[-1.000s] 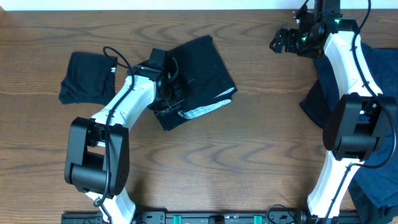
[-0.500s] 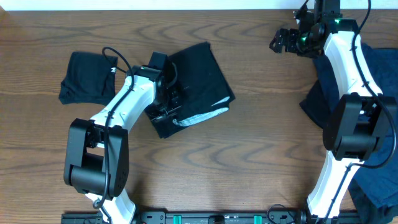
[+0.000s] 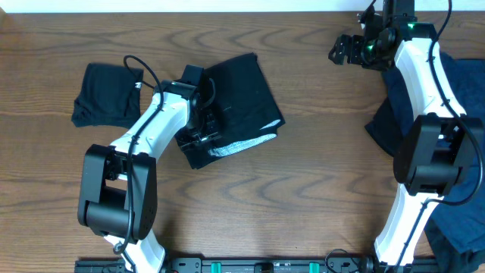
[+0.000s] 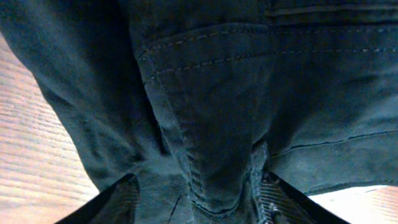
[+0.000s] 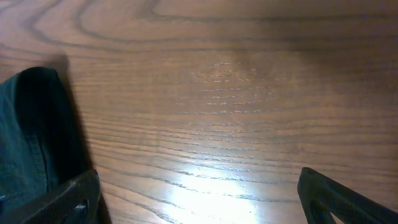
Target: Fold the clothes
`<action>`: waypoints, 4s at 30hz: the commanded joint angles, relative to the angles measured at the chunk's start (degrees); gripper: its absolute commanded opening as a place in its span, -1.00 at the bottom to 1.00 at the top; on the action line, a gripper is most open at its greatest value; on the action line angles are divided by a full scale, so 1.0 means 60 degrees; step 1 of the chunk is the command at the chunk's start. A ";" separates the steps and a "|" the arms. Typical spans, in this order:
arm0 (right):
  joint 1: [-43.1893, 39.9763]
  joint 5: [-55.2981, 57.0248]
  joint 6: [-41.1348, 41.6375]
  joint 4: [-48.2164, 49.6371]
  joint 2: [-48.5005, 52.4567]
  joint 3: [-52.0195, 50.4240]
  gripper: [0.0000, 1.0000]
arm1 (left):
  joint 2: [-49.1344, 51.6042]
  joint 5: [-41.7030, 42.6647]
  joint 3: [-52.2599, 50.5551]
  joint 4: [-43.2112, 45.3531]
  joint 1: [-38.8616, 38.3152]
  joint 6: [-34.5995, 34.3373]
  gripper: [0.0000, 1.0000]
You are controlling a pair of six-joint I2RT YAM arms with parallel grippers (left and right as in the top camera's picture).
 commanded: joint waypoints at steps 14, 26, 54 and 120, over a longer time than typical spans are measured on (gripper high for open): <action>0.0000 -0.0004 0.0007 -0.0011 -0.0040 0.0080 0.98 | 0.0040 -0.0182 -0.0164 -0.0736 0.0397 0.0306 0.92; 0.0000 -0.0004 0.0007 -0.0011 -0.0040 0.0080 0.99 | 0.0040 -0.0062 -0.1096 0.0663 0.0401 -0.0098 0.96; 0.0000 -0.0004 0.0007 -0.0011 -0.0040 0.0080 0.98 | 0.0047 0.0594 -0.1778 0.1494 0.0404 -0.0433 0.43; 0.0000 -0.0004 0.0007 -0.0011 -0.0040 0.0080 0.98 | -0.2911 -0.5326 0.0583 0.3738 0.3657 0.7238 -0.88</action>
